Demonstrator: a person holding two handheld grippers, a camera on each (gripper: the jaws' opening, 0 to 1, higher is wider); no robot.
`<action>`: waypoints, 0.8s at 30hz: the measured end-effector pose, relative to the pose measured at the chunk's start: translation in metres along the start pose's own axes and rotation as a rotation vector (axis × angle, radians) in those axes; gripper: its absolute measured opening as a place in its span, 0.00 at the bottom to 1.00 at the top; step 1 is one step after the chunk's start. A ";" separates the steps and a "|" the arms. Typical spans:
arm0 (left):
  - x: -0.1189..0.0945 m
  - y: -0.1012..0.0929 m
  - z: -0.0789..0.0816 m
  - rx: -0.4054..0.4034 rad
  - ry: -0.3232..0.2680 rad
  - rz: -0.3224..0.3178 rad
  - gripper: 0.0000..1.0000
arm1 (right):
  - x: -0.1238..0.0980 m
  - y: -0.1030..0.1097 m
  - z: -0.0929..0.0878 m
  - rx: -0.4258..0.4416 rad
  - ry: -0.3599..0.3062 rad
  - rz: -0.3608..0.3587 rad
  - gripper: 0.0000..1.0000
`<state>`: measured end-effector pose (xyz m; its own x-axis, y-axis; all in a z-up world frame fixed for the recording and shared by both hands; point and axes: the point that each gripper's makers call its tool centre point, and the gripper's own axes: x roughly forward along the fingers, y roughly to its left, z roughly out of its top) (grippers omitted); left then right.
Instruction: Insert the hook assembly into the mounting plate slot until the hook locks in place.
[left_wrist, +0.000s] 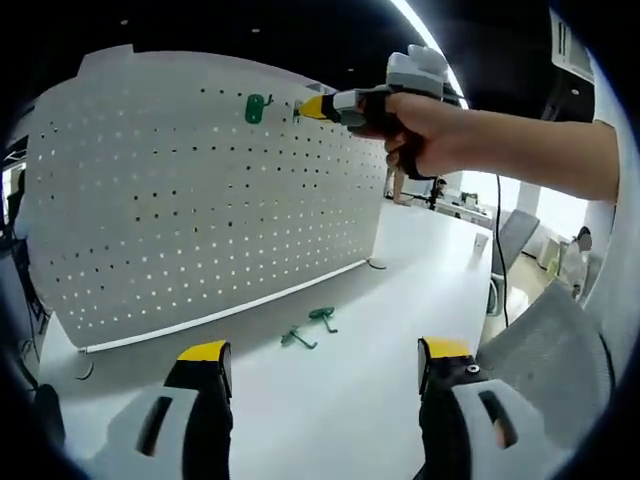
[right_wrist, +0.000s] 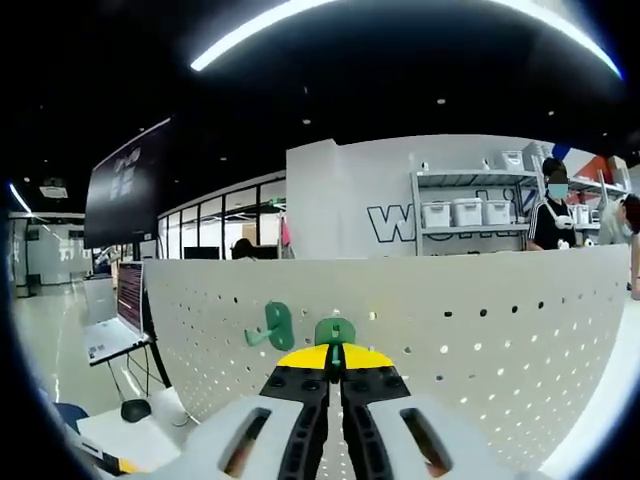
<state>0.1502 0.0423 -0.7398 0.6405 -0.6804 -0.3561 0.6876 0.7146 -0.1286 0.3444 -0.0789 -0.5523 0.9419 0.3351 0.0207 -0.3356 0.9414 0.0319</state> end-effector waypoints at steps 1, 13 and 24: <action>0.000 0.000 0.000 -0.001 0.001 0.002 0.78 | 0.001 0.000 0.001 0.000 -0.002 0.000 0.00; -0.001 0.001 -0.006 -0.010 0.010 0.003 0.78 | 0.011 -0.002 0.004 -0.028 -0.009 -0.003 0.00; -0.002 0.004 -0.010 -0.018 0.015 0.007 0.77 | 0.013 -0.001 0.004 -0.038 -0.018 -0.007 0.00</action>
<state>0.1485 0.0477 -0.7489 0.6397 -0.6732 -0.3709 0.6769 0.7220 -0.1430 0.3573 -0.0755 -0.5483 0.9439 0.3279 0.0388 -0.3279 0.9447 -0.0057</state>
